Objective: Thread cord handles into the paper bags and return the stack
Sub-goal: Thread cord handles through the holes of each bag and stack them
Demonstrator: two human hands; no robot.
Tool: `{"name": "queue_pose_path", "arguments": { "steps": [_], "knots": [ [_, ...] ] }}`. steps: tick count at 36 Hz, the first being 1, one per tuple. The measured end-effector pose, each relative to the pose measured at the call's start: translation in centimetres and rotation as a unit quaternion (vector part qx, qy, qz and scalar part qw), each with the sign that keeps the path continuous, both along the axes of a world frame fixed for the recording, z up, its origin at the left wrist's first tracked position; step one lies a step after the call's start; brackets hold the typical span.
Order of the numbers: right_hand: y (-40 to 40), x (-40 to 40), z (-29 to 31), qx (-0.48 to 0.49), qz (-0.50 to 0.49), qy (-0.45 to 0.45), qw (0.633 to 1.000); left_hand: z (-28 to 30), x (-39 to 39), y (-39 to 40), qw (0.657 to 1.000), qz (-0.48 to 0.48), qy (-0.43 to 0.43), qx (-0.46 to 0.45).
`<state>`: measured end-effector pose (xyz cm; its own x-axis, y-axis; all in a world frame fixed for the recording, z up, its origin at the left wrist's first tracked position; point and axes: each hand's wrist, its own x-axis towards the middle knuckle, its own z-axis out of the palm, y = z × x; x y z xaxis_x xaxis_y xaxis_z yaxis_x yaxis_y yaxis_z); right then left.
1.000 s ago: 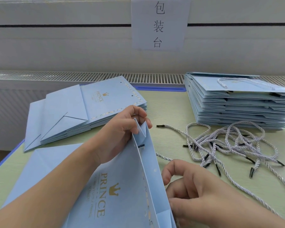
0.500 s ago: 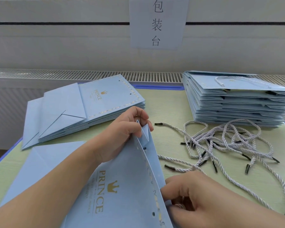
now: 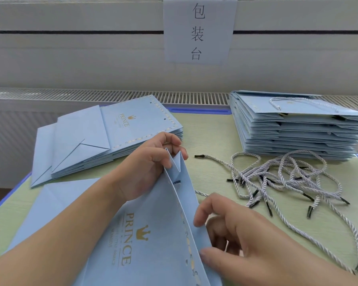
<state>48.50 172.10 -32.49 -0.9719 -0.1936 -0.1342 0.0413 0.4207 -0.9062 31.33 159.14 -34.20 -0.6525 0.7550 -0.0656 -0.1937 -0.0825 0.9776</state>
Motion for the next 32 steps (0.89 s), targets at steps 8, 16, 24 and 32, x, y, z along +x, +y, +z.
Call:
{"name": "queue_pose_path", "arguments": {
  "steps": [8, 16, 24, 32],
  "knots": [
    [0.3, 0.2, -0.4, -0.131, -0.018, -0.071, 0.989, 0.0, -0.1, 0.1, 1.0, -0.003, -0.012, 0.01],
    [0.0, -0.1, -0.7, -0.116, 0.003, -0.088, 0.989, -0.1, 0.0, 0.1, 1.0, -0.007, 0.0, -0.001],
    [0.6, -0.4, -0.9, -0.198, -0.004, -0.116, 0.973, 0.0, 0.0, 0.2, 1.0, 0.001, 0.007, -0.003],
    [1.8, -0.8, -1.0, -0.394, 0.046, -0.237, 0.887, 0.3, -0.1, -0.2, 1.0, 0.003, -0.015, 0.017]
  ]
}}
